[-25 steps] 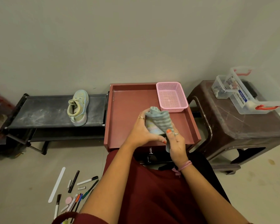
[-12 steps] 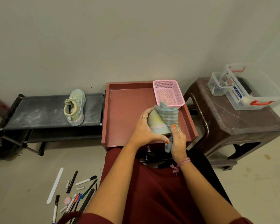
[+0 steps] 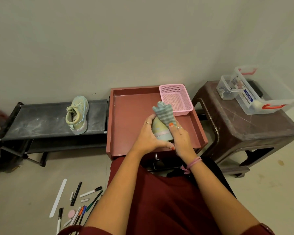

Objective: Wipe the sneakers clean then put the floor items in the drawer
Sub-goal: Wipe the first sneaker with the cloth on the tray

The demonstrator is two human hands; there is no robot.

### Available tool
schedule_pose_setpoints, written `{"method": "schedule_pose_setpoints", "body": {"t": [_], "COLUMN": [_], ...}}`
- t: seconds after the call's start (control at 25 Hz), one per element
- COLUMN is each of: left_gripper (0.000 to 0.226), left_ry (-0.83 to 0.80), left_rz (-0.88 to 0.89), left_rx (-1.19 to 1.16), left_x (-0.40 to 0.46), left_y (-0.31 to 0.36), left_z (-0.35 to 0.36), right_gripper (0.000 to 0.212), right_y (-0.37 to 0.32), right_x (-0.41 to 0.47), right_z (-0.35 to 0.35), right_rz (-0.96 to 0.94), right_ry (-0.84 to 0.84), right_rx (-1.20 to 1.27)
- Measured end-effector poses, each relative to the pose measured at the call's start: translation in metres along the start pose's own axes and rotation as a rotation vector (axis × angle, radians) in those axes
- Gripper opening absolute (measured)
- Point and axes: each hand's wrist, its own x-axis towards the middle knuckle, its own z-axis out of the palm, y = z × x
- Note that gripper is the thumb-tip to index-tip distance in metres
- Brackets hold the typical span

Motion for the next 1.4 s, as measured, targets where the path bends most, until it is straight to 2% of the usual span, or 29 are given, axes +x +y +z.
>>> {"method": "schedule_pose_setpoints", "body": {"t": [0.08, 0.16, 0.28, 0.36, 0.44, 0.52, 0.6, 0.68, 0.76, 0.84, 0.88, 0.92, 1.0, 1.08, 1.16, 1.28, 1.36, 1.4], "left_gripper": [0.119, 0.12, 0.121, 0.107, 0.094, 0.103, 0.113, 0.115, 0.112, 0.105, 0.104, 0.106, 0.111, 0.111, 0.104, 0.083, 0.09, 0.096], "left_ry": [-0.03, -0.038, -0.027, -0.004, 0.008, 0.004, -0.021, -0.019, 0.0, 0.01, 0.011, 0.006, -0.004, -0.008, 0.002, 0.006, 0.013, 0.023], "left_rz": [0.015, 0.0, -0.023, -0.039, -0.032, -0.025, -0.005, -0.01, -0.019, -0.024, -0.027, -0.028, -0.021, 0.006, 0.005, -0.026, -0.02, -0.016], "left_rx": [0.042, 0.064, 0.048, 0.018, 0.001, 0.018, 0.041, 0.041, 0.037, 0.02, 0.014, 0.018, 0.021, 0.028, 0.012, -0.014, -0.009, -0.021], "left_x": [-0.003, -0.007, -0.012, -0.013, -0.014, -0.015, -0.018, -0.019, -0.019, -0.018, -0.017, -0.017, -0.018, -0.019, -0.02, -0.02, -0.021, -0.022], "left_y": [0.001, 0.0, -0.001, -0.001, 0.0, 0.0, 0.001, 0.0, 0.0, -0.001, -0.001, 0.0, 0.002, 0.004, 0.001, -0.003, -0.003, -0.001], "left_z": [-0.002, -0.001, -0.003, -0.006, -0.008, -0.009, -0.009, -0.01, -0.016, -0.021, -0.022, -0.022, -0.018, -0.015, -0.018, -0.026, -0.027, -0.026], "right_gripper": [0.028, 0.026, 0.036, 0.044, 0.044, 0.037, 0.028, 0.025, 0.032, 0.039, 0.04, 0.04, 0.034, 0.028, 0.037, 0.046, 0.045, 0.044], "right_y": [-0.014, -0.019, -0.014, -0.007, -0.002, -0.001, -0.003, -0.011, -0.014, -0.01, -0.004, 0.0, -0.002, -0.005, -0.008, 0.006, 0.014, 0.014], "right_x": [0.017, 0.026, 0.008, -0.01, -0.026, -0.027, -0.008, 0.004, 0.007, -0.003, -0.008, -0.012, -0.004, 0.004, -0.002, -0.032, -0.04, -0.037], "right_z": [0.003, 0.005, 0.005, -0.004, -0.012, -0.01, 0.0, 0.013, 0.02, 0.014, 0.009, 0.006, 0.009, 0.015, 0.022, 0.012, 0.003, 0.003], "right_rz": [0.171, 0.23, 0.027, -0.139, -0.205, -0.112, 0.122, 0.174, 0.061, -0.14, -0.192, -0.199, 0.039, 0.188, 0.123, -0.227, -0.264, -0.183], "right_ry": [0.053, 0.052, -0.066, -0.145, -0.194, -0.131, 0.02, 0.03, -0.079, -0.186, -0.218, -0.227, -0.098, 0.024, -0.042, -0.2, -0.217, -0.172], "right_rx": [0.062, 0.014, -0.159, -0.343, -0.375, -0.18, 0.07, 0.128, -0.07, -0.342, -0.363, -0.296, 0.072, 0.201, -0.03, -0.386, -0.325, -0.202]}}
